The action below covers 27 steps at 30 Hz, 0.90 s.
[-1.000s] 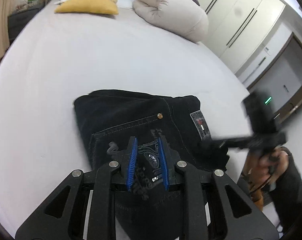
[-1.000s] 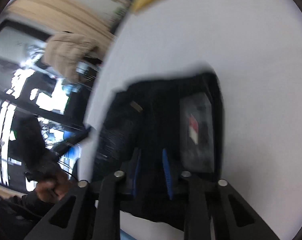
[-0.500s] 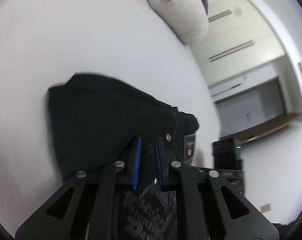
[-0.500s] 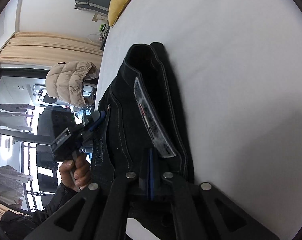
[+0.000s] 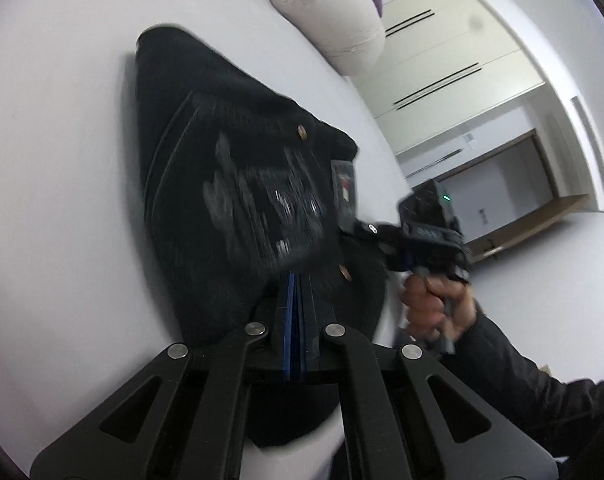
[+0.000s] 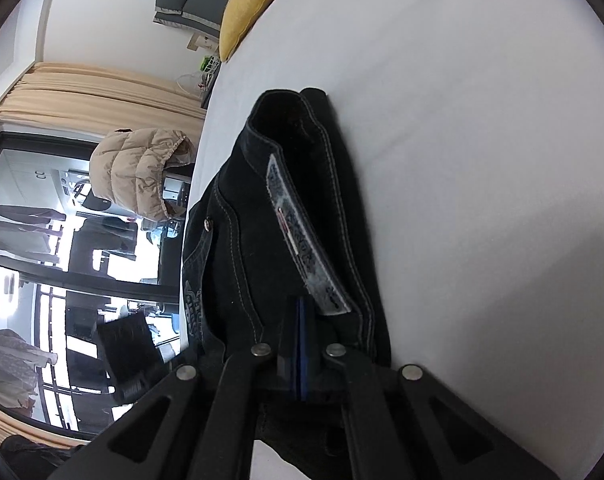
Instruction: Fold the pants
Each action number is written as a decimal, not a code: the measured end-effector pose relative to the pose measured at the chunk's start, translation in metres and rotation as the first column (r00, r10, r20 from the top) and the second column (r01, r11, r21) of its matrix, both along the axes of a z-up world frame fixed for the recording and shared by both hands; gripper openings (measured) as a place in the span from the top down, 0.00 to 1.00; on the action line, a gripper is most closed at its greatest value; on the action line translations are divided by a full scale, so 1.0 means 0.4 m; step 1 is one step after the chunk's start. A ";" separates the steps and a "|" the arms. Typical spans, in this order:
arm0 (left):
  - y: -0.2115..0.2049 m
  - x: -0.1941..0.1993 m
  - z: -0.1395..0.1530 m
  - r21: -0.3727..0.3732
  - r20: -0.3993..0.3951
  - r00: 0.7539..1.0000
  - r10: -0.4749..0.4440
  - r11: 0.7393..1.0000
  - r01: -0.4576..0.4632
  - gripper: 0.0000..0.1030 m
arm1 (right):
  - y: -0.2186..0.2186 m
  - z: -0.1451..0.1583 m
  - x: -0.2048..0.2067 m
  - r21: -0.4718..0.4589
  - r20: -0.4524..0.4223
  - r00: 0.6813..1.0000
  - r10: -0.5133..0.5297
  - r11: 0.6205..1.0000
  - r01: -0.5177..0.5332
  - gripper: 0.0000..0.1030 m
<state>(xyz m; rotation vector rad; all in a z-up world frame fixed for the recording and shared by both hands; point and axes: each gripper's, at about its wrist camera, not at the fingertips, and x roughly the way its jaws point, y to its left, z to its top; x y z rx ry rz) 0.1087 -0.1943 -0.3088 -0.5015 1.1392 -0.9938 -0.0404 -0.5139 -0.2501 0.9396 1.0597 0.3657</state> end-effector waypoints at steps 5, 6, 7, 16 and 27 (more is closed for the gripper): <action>0.034 -0.046 0.003 -0.004 0.027 1.000 -0.004 1.000 0.004 1.00 | 0.004 0.001 -0.006 -0.018 0.029 1.000 -0.001 1.000 0.002 1.00; 0.046 -0.049 0.010 0.010 0.045 0.999 -0.012 1.000 0.011 1.00 | 0.003 0.001 -0.009 -0.014 0.039 0.999 -0.003 1.000 0.004 1.00; 0.036 -0.053 0.009 0.027 0.072 0.997 -0.022 0.999 0.020 1.00 | 0.002 -0.001 -0.012 -0.011 0.046 0.999 -0.006 1.000 0.007 1.00; 0.120 -0.034 0.159 0.071 0.169 0.985 0.037 0.996 -0.050 0.98 | -0.020 0.199 -0.086 -0.090 0.218 0.974 -0.055 0.993 0.076 0.30; 0.132 0.099 0.048 0.094 -0.042 0.993 0.108 0.990 -0.104 0.25 | -0.088 0.056 0.028 -0.051 0.000 0.999 -0.049 0.997 0.048 0.30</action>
